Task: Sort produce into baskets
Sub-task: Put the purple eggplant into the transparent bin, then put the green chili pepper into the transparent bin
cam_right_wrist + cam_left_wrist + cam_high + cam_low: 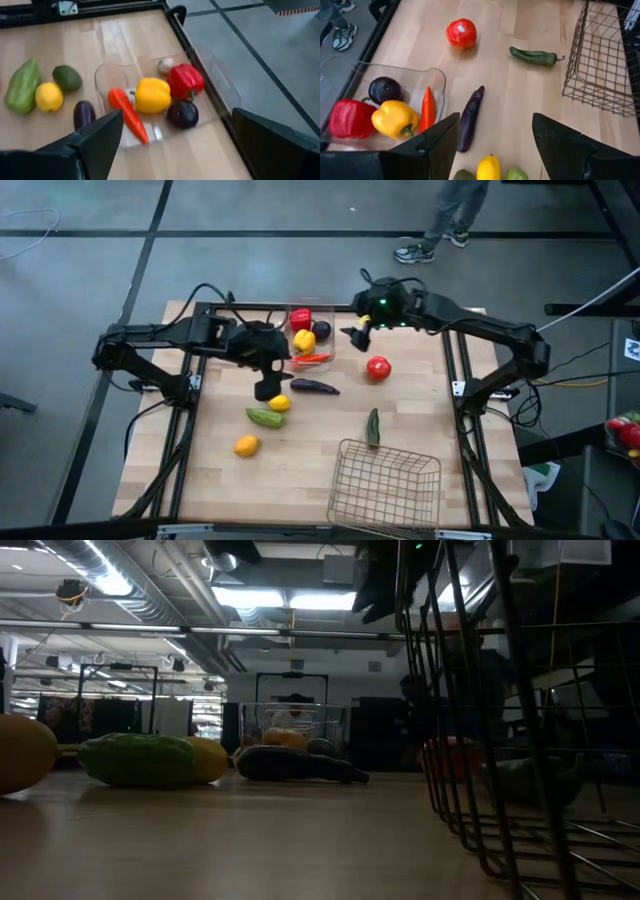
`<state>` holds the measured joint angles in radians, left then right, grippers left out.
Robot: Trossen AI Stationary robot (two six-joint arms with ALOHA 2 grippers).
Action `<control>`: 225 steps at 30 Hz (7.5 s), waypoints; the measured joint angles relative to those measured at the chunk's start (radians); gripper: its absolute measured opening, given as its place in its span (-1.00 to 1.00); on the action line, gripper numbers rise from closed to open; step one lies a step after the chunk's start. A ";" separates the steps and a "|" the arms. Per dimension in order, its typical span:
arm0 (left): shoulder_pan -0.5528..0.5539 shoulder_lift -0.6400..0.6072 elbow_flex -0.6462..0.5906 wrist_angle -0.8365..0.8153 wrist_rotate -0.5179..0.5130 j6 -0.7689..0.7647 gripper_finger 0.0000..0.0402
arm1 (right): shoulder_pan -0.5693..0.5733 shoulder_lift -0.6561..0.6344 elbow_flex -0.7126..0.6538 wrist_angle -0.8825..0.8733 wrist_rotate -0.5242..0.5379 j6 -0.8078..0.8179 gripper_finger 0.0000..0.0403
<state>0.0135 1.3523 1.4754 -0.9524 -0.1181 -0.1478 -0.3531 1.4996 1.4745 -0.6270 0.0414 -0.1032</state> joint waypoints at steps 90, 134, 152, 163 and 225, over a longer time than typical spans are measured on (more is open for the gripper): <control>0.009 0.754 0.002 0.359 -0.149 0.204 -0.32 | 0.346 -0.356 -0.631 -0.178 0.123 0.368 0.82; -0.027 0.714 0.031 0.350 -0.135 0.241 -0.46 | 0.346 -0.356 -0.632 -0.182 0.123 0.360 0.82; 0.145 0.470 0.064 0.343 -0.138 0.307 -0.45 | 0.346 -0.355 -0.632 -0.182 0.122 0.360 0.82; 0.322 0.424 0.051 0.325 -0.130 0.239 -0.45 | 0.346 -0.355 -0.632 -0.181 0.123 0.360 0.82; 0.366 0.425 -0.079 0.314 0.051 0.223 0.08 | 0.346 -0.356 -0.632 -0.073 -0.013 0.713 0.82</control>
<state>0.3798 1.7771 1.3968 -0.6381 -0.0669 0.0750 -0.0067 1.1439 0.8429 -0.7005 0.0288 0.6101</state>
